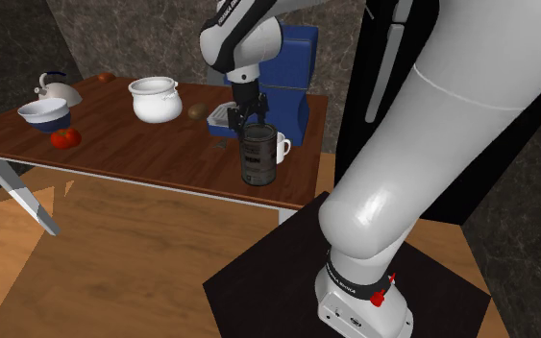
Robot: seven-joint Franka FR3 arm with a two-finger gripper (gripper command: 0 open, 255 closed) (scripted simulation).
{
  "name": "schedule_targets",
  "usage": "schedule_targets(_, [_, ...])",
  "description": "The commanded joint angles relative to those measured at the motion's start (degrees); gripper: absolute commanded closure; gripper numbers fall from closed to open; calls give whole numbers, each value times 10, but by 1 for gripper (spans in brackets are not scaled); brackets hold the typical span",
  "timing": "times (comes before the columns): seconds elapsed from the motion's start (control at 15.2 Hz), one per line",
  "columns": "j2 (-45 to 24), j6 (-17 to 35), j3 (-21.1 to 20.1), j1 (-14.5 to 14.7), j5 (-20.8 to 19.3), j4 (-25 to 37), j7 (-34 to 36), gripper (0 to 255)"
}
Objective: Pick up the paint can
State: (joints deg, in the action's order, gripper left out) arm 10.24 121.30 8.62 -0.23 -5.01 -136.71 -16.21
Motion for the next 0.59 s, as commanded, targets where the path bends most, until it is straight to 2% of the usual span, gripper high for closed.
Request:
schedule_targets(0.0, [-39,31,3,1,5,14,-12,0])
schedule_targets(0.53, [-77,92,4,1,8,-10,-14,0])
